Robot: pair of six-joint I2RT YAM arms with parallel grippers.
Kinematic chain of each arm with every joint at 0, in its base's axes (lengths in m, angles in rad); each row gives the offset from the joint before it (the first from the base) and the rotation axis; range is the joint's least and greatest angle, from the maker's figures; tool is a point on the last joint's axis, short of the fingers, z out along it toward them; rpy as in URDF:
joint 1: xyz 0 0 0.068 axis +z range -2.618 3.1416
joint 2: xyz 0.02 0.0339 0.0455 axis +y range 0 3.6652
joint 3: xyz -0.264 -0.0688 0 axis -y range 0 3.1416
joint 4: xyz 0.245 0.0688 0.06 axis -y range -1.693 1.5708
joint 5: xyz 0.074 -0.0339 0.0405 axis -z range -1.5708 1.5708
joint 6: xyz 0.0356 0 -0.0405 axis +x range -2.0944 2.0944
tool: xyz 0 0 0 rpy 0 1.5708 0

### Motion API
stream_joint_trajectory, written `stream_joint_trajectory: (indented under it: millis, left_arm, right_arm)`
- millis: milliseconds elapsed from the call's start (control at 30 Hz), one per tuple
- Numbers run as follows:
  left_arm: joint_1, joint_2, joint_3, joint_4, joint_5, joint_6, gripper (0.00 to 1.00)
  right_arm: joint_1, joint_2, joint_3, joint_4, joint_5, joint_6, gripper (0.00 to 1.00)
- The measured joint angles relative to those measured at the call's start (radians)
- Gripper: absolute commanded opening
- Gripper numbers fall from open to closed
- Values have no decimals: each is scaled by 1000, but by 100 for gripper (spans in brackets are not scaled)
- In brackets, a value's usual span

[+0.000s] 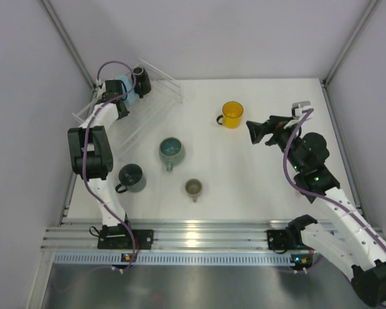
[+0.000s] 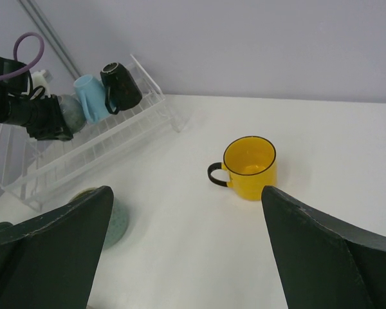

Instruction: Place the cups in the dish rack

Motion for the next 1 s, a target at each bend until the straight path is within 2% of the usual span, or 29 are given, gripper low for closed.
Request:
stream_joint_trajectory:
  millis: [267, 500, 800, 1000]
  left_arm:
    - [18, 39, 35, 4, 5, 11, 32]
    - [21, 43, 64, 11, 4, 12, 45]
    - [21, 31, 63, 14, 4, 10, 47]
    - [21, -42, 44, 3, 21, -13, 49]
  right_arm:
    - [0, 0, -1, 0, 6, -6, 99]
    - [0, 0, -1, 0, 6, -10, 99]
    - [0, 13, 2, -12, 17, 19, 99]
    - [0, 67, 88, -143, 137, 153, 99]
